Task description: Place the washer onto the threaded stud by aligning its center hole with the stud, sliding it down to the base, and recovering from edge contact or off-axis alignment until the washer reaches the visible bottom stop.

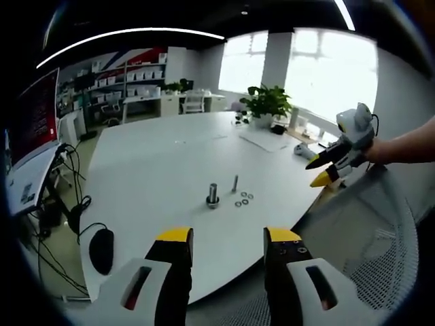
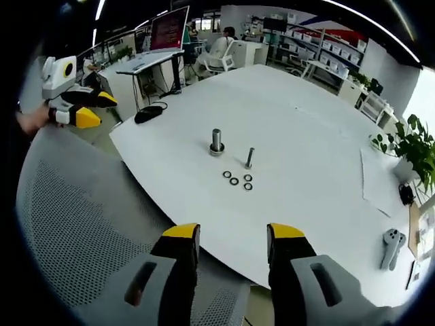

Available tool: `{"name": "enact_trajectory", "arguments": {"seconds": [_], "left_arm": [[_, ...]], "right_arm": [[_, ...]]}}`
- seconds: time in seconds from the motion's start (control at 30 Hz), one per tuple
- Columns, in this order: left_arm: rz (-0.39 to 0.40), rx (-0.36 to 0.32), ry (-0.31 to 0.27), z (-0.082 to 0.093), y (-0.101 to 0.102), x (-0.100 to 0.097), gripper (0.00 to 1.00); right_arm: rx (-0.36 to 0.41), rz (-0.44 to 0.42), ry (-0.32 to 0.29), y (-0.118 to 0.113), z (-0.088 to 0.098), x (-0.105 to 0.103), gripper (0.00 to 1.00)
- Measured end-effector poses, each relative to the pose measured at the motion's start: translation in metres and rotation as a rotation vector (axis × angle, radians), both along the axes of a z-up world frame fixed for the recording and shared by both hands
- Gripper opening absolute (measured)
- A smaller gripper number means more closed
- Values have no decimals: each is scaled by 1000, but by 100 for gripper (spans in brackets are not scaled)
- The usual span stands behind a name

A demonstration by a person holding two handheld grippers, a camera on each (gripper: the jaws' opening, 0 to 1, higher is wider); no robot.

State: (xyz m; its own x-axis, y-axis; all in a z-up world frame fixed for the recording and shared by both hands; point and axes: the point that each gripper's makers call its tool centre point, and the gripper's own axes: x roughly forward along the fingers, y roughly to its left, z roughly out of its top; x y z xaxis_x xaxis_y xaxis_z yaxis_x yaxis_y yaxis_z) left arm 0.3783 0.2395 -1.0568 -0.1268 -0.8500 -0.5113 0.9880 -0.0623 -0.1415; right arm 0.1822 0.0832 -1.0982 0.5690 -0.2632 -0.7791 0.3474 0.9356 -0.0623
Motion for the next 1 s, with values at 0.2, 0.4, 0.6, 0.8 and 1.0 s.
{"name": "enact_trajectory", "arguments": {"seconds": [0.2, 0.4, 0.6, 0.8, 1.0], "left_arm": [[1, 0, -3, 1, 1, -1, 40], [3, -1, -3, 1, 1, 0, 40], [-3, 5, -5, -1, 1, 0, 40], [-2, 6, -3, -1, 1, 1, 40], [-3, 8, 0, -2, 2, 1, 40]], "right_arm": [[10, 9, -6, -8, -9, 14, 42], [25, 21, 8, -16, -19, 24, 42], [35, 12, 1, -26, -23, 32, 42], [39, 14, -3, -29, -22, 46, 41], [47, 33, 10, -29, -29, 58, 41]]}}
